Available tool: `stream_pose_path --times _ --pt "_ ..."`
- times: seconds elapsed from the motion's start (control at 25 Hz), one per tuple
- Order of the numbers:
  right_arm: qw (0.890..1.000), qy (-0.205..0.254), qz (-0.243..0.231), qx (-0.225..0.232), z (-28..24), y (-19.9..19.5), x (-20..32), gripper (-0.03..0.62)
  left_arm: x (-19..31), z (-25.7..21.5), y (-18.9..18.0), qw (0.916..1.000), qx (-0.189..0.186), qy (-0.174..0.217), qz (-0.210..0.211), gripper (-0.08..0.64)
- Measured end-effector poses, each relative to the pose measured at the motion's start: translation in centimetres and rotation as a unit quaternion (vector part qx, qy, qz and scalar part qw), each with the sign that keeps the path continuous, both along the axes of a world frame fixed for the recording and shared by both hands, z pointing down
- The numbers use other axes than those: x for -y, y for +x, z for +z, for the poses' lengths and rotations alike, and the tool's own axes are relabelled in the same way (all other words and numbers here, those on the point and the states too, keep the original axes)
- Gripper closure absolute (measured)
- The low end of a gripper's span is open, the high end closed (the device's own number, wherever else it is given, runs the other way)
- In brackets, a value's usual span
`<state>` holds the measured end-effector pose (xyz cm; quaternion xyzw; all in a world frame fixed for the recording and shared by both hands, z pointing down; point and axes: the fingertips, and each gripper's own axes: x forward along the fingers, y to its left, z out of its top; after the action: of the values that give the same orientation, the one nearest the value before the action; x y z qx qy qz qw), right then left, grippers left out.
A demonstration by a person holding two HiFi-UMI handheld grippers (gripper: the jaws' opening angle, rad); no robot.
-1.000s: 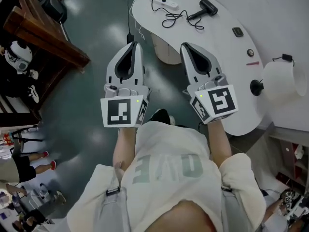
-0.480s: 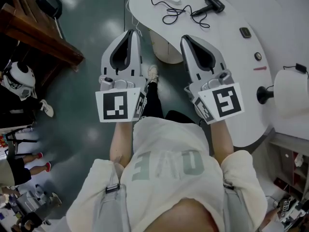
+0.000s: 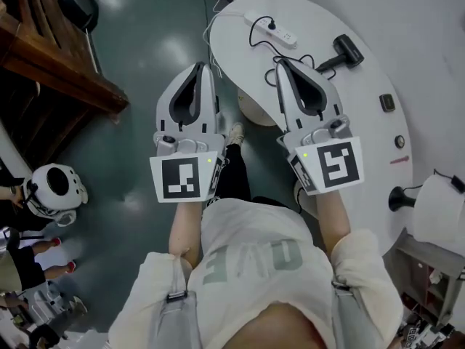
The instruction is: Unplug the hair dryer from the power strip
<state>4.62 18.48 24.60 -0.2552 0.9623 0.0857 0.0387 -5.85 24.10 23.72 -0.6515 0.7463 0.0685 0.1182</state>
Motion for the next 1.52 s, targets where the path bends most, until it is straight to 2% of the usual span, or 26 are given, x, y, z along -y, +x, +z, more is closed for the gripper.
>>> stream_pose_path --times 0.16,0.48,0.72,0.84,1.04,1.32,1.52 --pt "1.0 -0.006 0.005 0.012 -1.5 -3.2 6.0 0.572 6.4 -1.0 -3.8 0.9999 -0.003 0.0 0.013 0.548" --pt "0.999 0.008 0.046 0.015 -4.9 -9.9 19.4 0.572 21.3 -4.7 -11.2 0.9987 0.008 -0.002 0.05 0.548" --pt "0.998 -0.014 0.067 0.008 -6.6 -13.5 26.1 0.572 29.5 -6.0 -14.6 0.9947 -0.012 -0.049 0.09 0.548" --pt "0.997 -0.018 0.076 0.002 -6.7 -13.9 28.2 0.572 31.7 -5.6 -14.8 0.992 -0.016 -0.052 0.114 0.548" --pt "0.995 -0.032 0.091 0.008 -6.3 -14.2 30.6 0.572 33.7 -4.5 -15.3 0.9895 -0.036 -0.054 0.129 0.548" --pt "0.995 -0.042 0.09 -0.014 -4.6 -14.1 31.4 0.572 34.9 -3.6 -13.5 0.9847 -0.012 -0.056 0.164 0.548" --pt "0.994 -0.049 0.094 -0.01 -4.0 -13.6 31.9 0.572 35.5 -3.3 -12.3 0.9823 -0.019 -0.058 0.177 0.548"
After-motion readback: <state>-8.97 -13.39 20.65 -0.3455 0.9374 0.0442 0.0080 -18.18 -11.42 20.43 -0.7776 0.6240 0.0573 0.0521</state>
